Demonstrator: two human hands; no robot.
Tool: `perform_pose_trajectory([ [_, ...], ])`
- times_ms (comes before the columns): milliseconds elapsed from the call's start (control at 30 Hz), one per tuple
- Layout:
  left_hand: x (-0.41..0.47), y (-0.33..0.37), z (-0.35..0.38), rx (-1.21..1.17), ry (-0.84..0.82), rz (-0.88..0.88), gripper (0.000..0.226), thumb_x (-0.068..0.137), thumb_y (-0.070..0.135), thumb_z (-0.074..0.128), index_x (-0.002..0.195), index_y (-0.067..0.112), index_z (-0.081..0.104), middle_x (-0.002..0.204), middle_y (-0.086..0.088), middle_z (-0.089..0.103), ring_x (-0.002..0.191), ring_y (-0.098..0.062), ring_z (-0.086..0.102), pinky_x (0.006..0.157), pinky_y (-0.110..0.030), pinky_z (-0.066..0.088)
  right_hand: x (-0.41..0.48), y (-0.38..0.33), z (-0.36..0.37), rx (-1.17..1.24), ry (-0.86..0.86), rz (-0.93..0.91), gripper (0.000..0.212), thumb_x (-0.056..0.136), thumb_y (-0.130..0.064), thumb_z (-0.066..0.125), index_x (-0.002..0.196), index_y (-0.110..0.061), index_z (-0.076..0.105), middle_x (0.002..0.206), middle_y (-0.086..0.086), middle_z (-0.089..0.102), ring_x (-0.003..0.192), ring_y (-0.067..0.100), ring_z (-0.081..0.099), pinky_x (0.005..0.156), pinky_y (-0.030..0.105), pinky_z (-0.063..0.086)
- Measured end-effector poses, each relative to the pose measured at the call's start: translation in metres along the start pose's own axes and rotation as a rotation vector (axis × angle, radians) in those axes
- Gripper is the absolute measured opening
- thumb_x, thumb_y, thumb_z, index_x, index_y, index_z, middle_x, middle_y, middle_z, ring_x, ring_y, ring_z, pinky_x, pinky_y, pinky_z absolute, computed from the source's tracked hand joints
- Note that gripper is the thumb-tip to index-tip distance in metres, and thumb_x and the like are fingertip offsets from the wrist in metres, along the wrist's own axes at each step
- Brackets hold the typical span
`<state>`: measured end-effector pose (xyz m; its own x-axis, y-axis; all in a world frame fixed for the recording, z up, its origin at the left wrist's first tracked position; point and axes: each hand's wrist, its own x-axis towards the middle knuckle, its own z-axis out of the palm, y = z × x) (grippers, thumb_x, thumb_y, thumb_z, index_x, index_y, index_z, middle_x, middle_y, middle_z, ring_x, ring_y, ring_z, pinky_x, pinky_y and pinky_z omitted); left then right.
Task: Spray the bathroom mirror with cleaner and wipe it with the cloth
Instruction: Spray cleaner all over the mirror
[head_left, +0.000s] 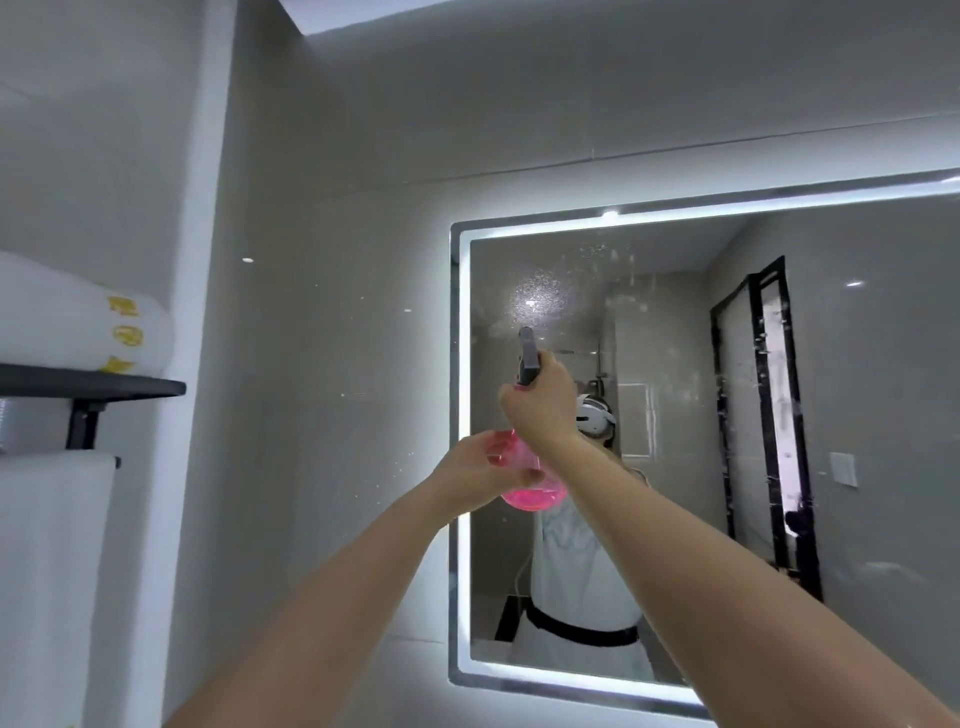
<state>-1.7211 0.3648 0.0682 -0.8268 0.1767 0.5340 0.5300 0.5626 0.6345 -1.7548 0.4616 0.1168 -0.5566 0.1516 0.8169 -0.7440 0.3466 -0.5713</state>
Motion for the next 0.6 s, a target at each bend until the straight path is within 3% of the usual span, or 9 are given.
perform_pose_trajectory([
  [100,0.005,-0.017,-0.016,0.013,-0.034,0.030,0.062,0.075,0.031,0.076,0.130,0.020,0.051,0.118,0.009,0.061,0.106,-0.009,0.057,0.092,-0.024,0.044,-0.001,-0.001,0.019,-0.055,0.043,0.016,0.020,0.074,-0.001,0.052,0.086,-0.016,0.046,0.086,0.004,0.050,0.076,0.019,0.045,0.059,0.019,0.033],
  [167,0.006,-0.029,-0.021,-0.004,-0.041,0.054,0.060,0.075,0.030,0.076,0.129,0.019,0.052,0.115,0.011,0.060,0.105,-0.008,0.056,0.085,-0.019,0.046,-0.003,0.000,0.029,-0.065,0.067,0.025,0.019,0.072,-0.004,0.052,0.079,-0.021,0.045,0.084,0.003,0.052,0.075,0.020,0.047,0.070,0.032,0.044],
  [233,0.006,-0.038,-0.023,-0.029,-0.041,0.074,0.061,0.075,0.031,0.076,0.129,0.018,0.051,0.116,0.011,0.059,0.104,-0.009,0.056,0.085,-0.018,0.043,-0.008,-0.001,0.034,-0.070,0.055,0.035,0.020,0.070,-0.003,0.051,0.075,-0.022,0.047,0.075,0.000,0.050,0.072,0.021,0.048,0.075,0.040,0.046],
  [300,0.006,-0.043,-0.025,-0.044,-0.053,0.095,0.063,0.074,0.033,0.076,0.130,0.019,0.050,0.113,0.012,0.060,0.100,-0.007,0.056,0.086,-0.018,0.041,-0.010,-0.003,0.037,-0.084,0.049,0.040,0.017,0.070,-0.001,0.051,0.082,-0.013,0.053,0.071,0.001,0.051,0.070,0.022,0.049,0.071,0.039,0.047],
  [367,0.006,-0.042,-0.028,-0.049,-0.077,0.112,0.062,0.073,0.034,0.077,0.128,0.020,0.051,0.109,0.012,0.061,0.095,-0.004,0.057,0.079,-0.015,0.042,-0.009,-0.006,0.038,-0.089,0.074,0.041,0.023,0.068,-0.001,0.050,0.089,-0.007,0.056,0.077,0.008,0.059,0.072,0.028,0.055,0.071,0.042,0.051],
  [467,0.006,-0.034,-0.028,-0.051,-0.133,0.136,0.055,0.076,0.030,0.075,0.125,0.019,0.052,0.110,0.008,0.061,0.097,-0.009,0.057,0.081,-0.018,0.041,-0.005,-0.006,0.035,-0.137,0.079,0.034,0.028,0.064,-0.006,0.051,0.092,-0.008,0.057,0.078,0.013,0.058,0.072,0.028,0.058,0.067,0.045,0.053],
  [600,0.005,-0.032,-0.024,-0.110,-0.134,0.151,0.047,0.078,0.027,0.073,0.121,0.017,0.055,0.103,0.009,0.060,0.091,-0.003,0.055,0.091,-0.024,0.044,-0.005,-0.008,0.029,-0.152,0.092,0.022,0.024,0.066,-0.002,0.050,0.088,-0.010,0.056,0.069,0.003,0.045,0.064,0.019,0.042,0.058,0.033,0.038],
])
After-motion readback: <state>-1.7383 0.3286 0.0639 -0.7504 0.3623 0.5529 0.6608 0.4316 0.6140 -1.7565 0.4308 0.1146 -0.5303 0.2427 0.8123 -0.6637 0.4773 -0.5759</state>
